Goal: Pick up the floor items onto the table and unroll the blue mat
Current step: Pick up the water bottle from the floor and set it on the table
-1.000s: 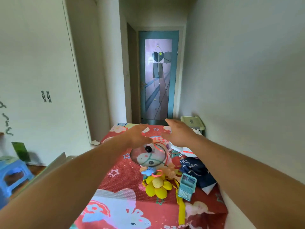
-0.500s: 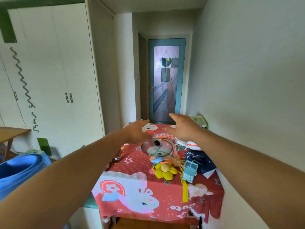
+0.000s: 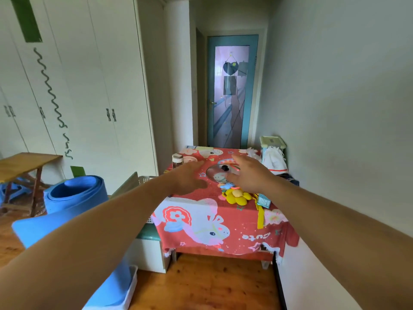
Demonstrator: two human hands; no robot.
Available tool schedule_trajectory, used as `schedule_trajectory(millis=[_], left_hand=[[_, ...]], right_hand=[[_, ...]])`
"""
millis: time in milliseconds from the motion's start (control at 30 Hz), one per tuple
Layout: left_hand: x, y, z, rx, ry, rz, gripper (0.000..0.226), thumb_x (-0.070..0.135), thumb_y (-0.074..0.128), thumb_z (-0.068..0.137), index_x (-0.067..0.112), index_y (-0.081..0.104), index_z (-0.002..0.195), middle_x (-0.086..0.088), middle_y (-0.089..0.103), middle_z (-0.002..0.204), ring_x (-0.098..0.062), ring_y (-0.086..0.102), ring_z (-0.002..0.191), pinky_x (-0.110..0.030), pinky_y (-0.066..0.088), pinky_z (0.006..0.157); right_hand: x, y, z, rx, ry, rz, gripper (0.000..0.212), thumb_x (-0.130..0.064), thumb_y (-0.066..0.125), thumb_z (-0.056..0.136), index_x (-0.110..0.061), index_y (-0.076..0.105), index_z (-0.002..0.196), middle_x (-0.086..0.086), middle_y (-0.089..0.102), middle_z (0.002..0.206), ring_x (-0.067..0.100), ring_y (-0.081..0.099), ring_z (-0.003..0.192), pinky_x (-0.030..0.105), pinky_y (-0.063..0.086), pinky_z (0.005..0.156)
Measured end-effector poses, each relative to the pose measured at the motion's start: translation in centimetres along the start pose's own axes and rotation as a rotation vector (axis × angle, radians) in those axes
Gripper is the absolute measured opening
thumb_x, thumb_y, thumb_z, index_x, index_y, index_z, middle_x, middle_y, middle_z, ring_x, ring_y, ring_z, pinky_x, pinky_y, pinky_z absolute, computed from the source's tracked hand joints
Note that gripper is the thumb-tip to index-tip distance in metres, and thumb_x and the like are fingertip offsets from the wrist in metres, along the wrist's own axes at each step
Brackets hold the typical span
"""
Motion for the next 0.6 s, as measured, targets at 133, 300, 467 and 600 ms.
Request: schedule_trajectory(millis=[133,300,467,600], left_hand=[[-0.2,0.2,-3.3,0.054,-0.019,-0.008,0.054,0.028,0.065,0.084,0.022,0.044,0.133,-0.002,0.054,0.132,-0.019,0.054,0.111,-0.031,0.041,0.097],[-1.2,3.0,-8.4,0.042,-0.113,-0.084,0.060,0.026,0.066,0.084,0.025,0.039,0.138,-0.002,0.047,0.142,-0.017,0.048,0.120,-0.024,0.037,0.097],[-4.1,5.0,-13.3,0.016,-0.217,-0.043,0.076,0.037,0.064,0.084,0.024,0.022,0.146,0.000,0.024,0.155,-0.021,0.031,0.138,-0.024,0.025,0.104],[-7.8,4.6,-17.7,0.004,-0.278,-0.017,0.079,0.041,0.063,0.084,0.024,0.019,0.147,-0.001,0.022,0.156,-0.022,0.027,0.141,-0.033,0.022,0.113]], right_hand=[[-2.0,0.2,-2.6,-0.017,-0.025,-0.061,0.037,-0.047,0.059,0.085,-0.018,0.049,0.107,0.008,0.058,0.112,0.026,0.052,0.095,0.038,0.044,0.075],[-3.6,2.7,-7.3,-0.127,-0.036,-0.018,0.058,-0.044,0.059,0.087,-0.017,0.041,0.135,0.011,0.043,0.142,0.029,0.046,0.122,0.039,0.042,0.097],[-5.1,6.1,-11.1,-0.220,0.007,-0.063,0.076,-0.053,0.054,0.087,-0.020,0.024,0.148,0.007,0.031,0.153,0.028,0.036,0.135,0.036,0.037,0.104],[-8.0,9.5,-12.9,-0.273,0.046,-0.075,0.079,-0.057,0.051,0.088,-0.019,0.019,0.149,0.005,0.020,0.158,0.026,0.025,0.142,0.038,0.027,0.110]])
Point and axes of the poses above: each hand's wrist, its own z-axis towards the middle knuckle, its own y-axis out of the palm, x = y × z, the point moved 8 cm from there along z, towards the middle knuckle
